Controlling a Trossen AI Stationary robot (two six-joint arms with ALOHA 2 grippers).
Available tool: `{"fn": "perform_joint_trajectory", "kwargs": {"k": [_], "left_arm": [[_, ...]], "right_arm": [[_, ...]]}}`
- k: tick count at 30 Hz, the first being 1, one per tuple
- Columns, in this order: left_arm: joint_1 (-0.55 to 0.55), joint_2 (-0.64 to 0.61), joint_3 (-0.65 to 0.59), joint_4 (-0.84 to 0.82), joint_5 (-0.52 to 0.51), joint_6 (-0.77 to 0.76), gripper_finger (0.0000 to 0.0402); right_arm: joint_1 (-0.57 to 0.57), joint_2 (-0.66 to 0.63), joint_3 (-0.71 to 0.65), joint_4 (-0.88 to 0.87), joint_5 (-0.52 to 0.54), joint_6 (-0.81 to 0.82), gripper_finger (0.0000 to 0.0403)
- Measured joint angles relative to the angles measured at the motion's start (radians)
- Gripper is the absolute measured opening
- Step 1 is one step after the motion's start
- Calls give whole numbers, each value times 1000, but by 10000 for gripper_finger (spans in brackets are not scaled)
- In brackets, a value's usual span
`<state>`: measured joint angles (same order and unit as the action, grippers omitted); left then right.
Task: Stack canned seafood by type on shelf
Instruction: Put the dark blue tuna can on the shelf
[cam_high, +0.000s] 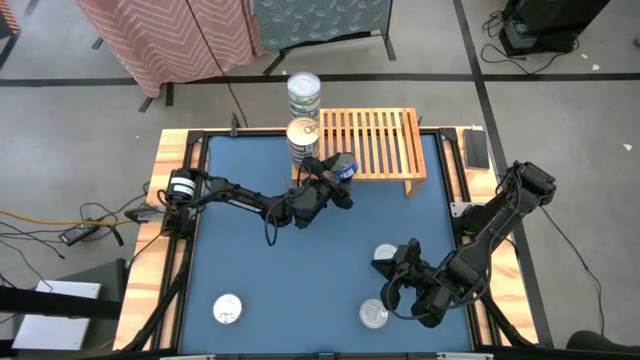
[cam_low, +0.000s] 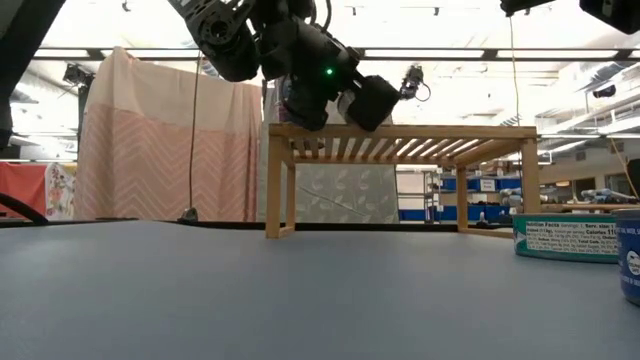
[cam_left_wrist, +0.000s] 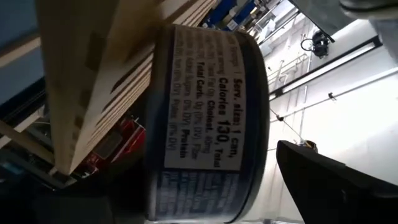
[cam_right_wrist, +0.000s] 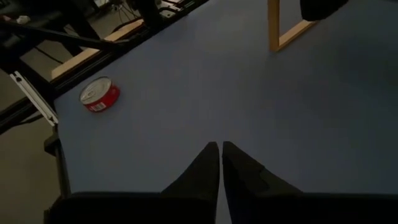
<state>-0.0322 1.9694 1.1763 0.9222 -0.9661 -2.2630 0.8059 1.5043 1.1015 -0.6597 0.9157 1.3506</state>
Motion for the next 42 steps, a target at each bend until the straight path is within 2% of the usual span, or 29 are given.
{"fn": "perform_joint_trajectory", "kwargs": {"k": [6,12,17,21,29,35,42], "left_arm": [[0,0,-1,-62,27,-15,323],[-2,0,-2,-129,75,-23,323],[0,0,-2,-193,100,-25,323],[14,0,-3,-214,118,-19,323],[30,0,-3,-209,161,33,324],[31,0,-3,-209,186,45,324],[33,0,-3,-171,219,113,324]], "right_arm": [[0,0,0,33,0,-13,22],[-19,-12,0,58,0,-133,14],[-73,-83,0,50,42,-282,12],[-162,-153,0,38,46,-448,4],[-398,-182,0,85,-175,-797,2],[-486,-182,0,116,-254,-1017,1],[-568,-182,0,157,-390,-1146,0]]}}
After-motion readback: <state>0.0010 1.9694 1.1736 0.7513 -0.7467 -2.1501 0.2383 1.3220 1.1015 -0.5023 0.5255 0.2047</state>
